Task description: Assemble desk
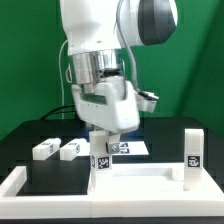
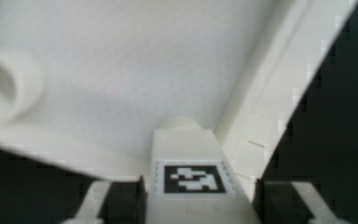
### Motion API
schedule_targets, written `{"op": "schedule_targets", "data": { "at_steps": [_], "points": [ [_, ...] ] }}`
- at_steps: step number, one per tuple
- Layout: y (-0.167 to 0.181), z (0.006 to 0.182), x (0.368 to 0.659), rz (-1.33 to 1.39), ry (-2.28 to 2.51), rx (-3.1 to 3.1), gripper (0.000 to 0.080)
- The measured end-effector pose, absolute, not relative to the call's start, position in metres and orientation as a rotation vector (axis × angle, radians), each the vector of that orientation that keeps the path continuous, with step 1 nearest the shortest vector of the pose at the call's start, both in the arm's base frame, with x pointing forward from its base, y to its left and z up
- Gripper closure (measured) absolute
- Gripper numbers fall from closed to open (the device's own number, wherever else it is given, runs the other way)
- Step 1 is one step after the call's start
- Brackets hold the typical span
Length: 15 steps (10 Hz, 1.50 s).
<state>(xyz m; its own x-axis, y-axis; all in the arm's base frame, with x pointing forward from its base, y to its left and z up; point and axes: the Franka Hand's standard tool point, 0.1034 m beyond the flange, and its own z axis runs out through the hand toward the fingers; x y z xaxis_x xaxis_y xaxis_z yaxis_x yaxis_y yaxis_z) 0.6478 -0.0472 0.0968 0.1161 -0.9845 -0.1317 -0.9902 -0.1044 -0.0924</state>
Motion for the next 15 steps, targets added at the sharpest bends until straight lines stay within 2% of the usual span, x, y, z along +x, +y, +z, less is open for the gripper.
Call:
{"op": "schedule_targets", "data": {
  "at_steps": [3, 4, 5, 6, 7, 8, 13, 15],
  "points": [
    [-0.047, 0.097, 0.65, 0.088, 2.201, -1.962, 0.0505],
    [-0.046, 0.097, 0.65, 0.091, 2.219, -1.941, 0.0449],
    [-0.046, 0.097, 0.65, 0.089, 2.206, -1.956, 0.0312],
    [-0.047, 0.097, 0.65, 0.076, 2.124, -2.046, 0.0312],
    [-0.047, 0.097, 0.648, 0.044, 1.866, -2.284, 0.0186],
    [-0.047, 0.094, 0.645, 0.028, 1.584, -2.487, 0.0161],
    [-0.048, 0.093, 0.644, 0.02, 1.452, -2.568, 0.0151],
    [-0.034, 0.099, 0.64, 0.027, 1.467, -2.553, 0.0151]
  ]
}}
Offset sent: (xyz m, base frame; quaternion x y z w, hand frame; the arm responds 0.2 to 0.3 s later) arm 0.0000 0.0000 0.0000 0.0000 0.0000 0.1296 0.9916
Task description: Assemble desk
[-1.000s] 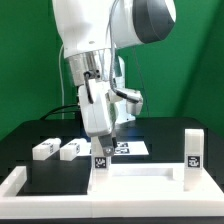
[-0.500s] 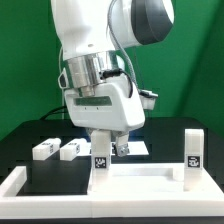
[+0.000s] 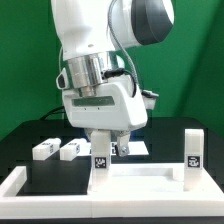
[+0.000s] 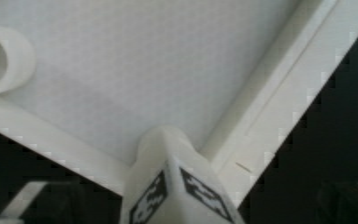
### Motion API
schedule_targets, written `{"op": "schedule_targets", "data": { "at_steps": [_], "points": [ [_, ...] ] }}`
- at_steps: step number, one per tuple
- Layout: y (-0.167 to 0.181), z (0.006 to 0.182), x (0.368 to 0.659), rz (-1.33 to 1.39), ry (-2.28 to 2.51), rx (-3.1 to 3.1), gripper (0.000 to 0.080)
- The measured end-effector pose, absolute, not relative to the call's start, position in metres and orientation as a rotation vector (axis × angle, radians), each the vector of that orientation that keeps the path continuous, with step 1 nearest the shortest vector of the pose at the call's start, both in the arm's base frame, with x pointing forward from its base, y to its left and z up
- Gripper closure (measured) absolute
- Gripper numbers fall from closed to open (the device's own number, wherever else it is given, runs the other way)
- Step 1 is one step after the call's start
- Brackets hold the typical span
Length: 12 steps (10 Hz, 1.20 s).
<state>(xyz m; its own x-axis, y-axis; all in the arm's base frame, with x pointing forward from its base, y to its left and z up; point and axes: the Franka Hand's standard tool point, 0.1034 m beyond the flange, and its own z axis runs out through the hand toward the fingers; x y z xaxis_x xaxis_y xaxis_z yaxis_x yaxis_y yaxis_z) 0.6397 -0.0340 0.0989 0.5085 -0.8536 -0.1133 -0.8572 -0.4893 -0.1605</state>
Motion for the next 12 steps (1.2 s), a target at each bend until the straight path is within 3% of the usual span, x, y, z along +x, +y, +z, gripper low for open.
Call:
{"op": "schedule_targets", "data": {
  "at_steps": [2, 3, 8, 11, 12],
  "points": [
    [-0.002, 0.115, 0.637, 0.074, 1.49, -2.536, 0.0151],
    [-0.002, 0.12, 0.641, 0.082, 1.471, -2.556, 0.0151],
    [-0.003, 0.116, 0.639, 0.077, 1.52, -2.525, 0.0151],
    [0.017, 0.101, 0.597, 0.163, 1.915, -2.232, 0.0151],
    [0.017, 0.101, 0.598, 0.139, 1.93, -2.212, 0.0151]
  ]
}}
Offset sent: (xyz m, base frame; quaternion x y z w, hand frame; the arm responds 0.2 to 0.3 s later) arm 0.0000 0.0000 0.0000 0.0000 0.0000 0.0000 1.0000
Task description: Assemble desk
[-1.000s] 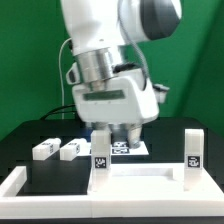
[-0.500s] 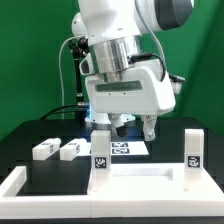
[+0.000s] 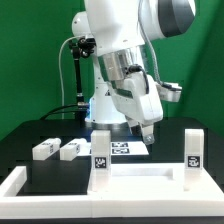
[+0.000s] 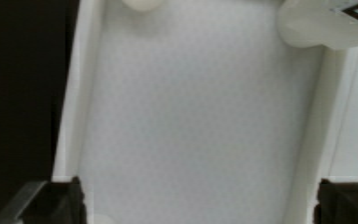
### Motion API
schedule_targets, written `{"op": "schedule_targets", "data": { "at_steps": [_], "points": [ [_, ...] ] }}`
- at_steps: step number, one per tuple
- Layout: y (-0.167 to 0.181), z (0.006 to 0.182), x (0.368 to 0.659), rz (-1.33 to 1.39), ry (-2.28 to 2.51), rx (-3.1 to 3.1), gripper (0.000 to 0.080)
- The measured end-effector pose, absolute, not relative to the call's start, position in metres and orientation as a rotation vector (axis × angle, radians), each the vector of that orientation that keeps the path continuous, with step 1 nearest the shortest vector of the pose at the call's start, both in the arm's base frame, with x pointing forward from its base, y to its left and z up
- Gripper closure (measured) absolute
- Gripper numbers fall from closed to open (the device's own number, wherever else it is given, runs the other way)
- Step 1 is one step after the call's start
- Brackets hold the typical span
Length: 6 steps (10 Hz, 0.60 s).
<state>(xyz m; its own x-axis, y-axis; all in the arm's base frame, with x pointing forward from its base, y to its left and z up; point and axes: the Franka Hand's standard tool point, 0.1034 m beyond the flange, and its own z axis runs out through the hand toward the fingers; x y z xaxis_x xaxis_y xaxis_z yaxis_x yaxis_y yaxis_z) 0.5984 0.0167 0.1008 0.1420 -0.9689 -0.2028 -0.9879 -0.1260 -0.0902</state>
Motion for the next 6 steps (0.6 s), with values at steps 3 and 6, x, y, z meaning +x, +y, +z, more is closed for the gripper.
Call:
{"op": "schedule_targets", "data": {
  "at_steps": [3, 6],
  "points": [
    [0.016, 0.099, 0.598, 0.142, 1.926, -2.218, 0.0151],
    [0.013, 0.091, 0.58, 0.181, 1.992, -2.181, 0.0151]
  ]
}}
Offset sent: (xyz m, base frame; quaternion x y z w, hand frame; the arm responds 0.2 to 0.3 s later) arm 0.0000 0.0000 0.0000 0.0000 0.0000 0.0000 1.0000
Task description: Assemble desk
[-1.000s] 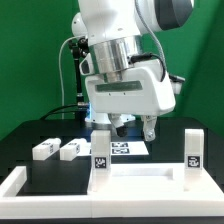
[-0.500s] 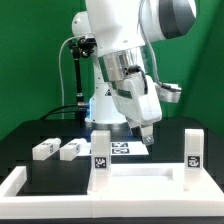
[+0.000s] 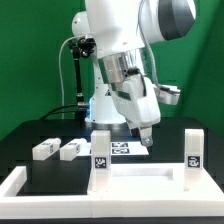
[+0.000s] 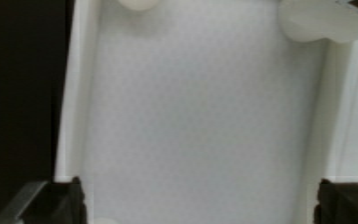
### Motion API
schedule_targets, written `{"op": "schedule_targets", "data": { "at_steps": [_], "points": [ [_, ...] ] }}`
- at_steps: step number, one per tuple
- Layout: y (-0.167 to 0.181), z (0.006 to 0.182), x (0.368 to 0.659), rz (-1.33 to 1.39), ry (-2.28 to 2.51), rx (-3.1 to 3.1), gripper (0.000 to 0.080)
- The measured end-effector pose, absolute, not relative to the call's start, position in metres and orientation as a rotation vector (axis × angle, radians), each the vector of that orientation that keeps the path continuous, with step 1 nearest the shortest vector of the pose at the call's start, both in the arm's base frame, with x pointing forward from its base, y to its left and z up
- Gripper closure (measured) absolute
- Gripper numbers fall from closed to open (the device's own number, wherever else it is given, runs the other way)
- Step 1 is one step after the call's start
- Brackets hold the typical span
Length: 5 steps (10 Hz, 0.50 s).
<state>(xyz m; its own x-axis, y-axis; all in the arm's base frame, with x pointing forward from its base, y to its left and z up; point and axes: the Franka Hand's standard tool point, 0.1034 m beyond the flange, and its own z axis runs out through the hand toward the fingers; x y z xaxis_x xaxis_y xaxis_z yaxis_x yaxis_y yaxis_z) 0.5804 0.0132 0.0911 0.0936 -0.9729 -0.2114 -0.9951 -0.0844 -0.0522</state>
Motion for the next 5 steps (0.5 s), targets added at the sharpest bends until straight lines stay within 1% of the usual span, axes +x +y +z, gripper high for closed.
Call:
{"op": "schedule_targets", "data": {
  "at_steps": [2, 3, 5],
  "points": [
    [0.014, 0.074, 0.549, 0.214, 2.11, -2.099, 0.0151],
    [0.017, 0.059, 0.535, 0.224, 2.145, -2.08, 0.0151],
    [0.017, 0.033, 0.528, 0.224, 2.165, -2.108, 0.0151]
  ]
}}
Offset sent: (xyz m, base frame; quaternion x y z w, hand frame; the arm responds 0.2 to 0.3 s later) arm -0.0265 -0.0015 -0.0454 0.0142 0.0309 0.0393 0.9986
